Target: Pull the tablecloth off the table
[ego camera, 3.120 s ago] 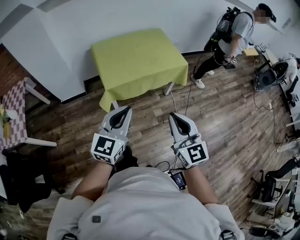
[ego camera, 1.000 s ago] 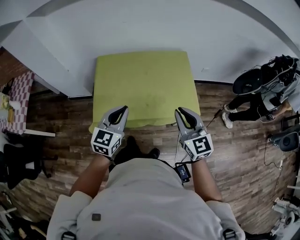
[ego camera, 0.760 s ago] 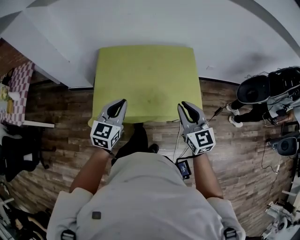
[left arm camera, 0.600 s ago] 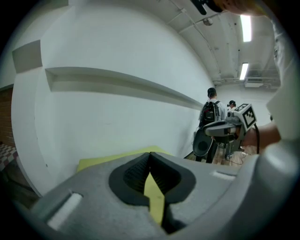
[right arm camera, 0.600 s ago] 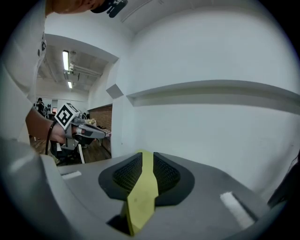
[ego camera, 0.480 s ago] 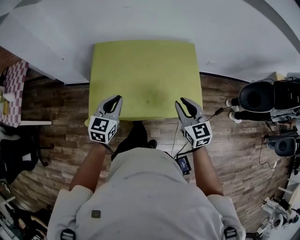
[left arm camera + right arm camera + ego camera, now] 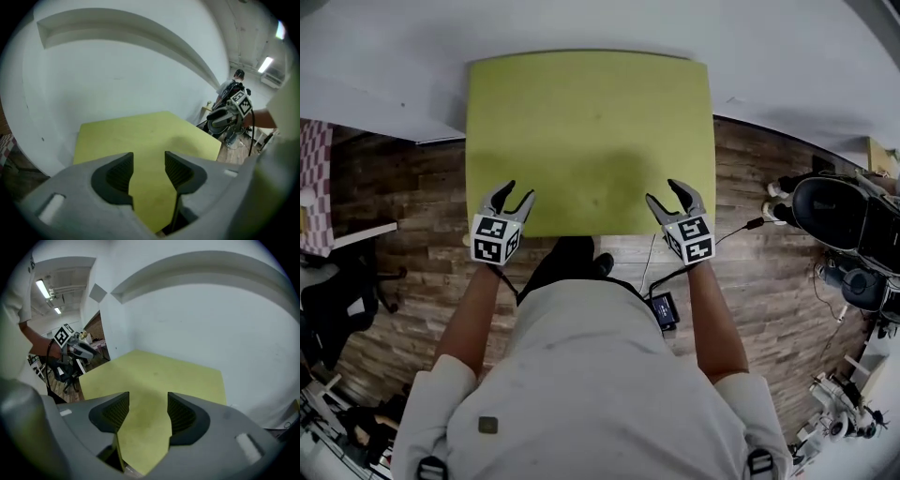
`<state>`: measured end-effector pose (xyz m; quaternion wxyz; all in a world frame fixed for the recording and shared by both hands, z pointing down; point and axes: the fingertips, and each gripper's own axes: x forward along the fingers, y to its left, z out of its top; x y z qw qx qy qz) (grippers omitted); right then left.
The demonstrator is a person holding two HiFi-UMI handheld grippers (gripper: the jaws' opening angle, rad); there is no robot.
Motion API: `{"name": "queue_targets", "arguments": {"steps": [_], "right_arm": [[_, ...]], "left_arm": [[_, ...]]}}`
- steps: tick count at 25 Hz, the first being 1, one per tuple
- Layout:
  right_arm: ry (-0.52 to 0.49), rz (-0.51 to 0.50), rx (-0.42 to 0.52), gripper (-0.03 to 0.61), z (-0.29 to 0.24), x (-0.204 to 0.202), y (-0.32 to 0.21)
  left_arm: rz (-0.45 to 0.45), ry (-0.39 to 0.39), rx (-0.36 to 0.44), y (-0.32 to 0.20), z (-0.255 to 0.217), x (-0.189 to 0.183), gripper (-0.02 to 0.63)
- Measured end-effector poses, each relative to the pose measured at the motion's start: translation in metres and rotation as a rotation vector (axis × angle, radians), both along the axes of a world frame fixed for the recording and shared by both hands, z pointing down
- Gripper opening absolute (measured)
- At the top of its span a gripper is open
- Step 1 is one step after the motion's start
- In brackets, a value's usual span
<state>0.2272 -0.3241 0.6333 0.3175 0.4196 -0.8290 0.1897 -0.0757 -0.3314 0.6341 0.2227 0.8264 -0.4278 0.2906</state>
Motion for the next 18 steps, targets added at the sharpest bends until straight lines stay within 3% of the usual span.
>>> {"name": "queue_targets", "arguments": {"steps": [10, 18], "right_arm": [[0.107, 0.049, -0.272, 0.338, 0.123, 0.034, 0.003], [0.204, 0.056, -0.361, 0.357, 0.166, 0.049, 0.004]], "left_arm": [[0.006, -0.113, -0.244, -0.005, 0.102, -0.026, 0.331], [0.002, -0.177, -0.345, -0.004, 0.149, -0.037, 0.368]]}}
